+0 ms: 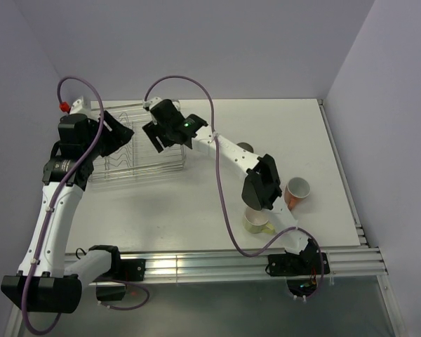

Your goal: Load the cups into the dish rack

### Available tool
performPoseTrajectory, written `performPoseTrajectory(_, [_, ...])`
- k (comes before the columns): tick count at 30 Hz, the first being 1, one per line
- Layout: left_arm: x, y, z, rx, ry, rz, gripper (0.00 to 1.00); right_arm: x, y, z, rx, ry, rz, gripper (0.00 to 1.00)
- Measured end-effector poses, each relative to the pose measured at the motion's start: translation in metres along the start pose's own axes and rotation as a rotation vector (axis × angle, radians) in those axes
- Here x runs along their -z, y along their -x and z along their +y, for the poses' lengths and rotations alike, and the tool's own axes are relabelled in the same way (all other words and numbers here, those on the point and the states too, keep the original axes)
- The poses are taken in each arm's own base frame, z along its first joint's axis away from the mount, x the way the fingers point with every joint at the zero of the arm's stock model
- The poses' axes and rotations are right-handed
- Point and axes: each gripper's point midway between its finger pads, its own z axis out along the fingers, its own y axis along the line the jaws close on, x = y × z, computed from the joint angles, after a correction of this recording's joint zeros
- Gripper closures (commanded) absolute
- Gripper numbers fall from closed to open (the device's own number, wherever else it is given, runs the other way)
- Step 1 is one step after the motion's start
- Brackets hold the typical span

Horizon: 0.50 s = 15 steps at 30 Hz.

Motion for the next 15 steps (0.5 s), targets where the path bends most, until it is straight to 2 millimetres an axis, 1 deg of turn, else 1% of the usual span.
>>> performPoseTrajectory(8, [0.000, -0.004, 0.002, -0.009, 0.003, 0.012, 0.33, -0.022, -0.026, -0.004, 0.027, -0.036, 0.069, 1.00])
performPoseTrajectory(12, [-0.001, -0.007, 0.004, -0.008, 0.005, 0.022, 0.33, -0.027, -0.032, -0.005, 0.030, -0.039, 0.084, 0.98])
performPoseTrajectory(15, [-0.002, -0.011, 0.006, -0.007, 0.010, 0.033, 0.33, -0.027, -0.034, -0.005, 0.035, -0.041, 0.089, 0.95])
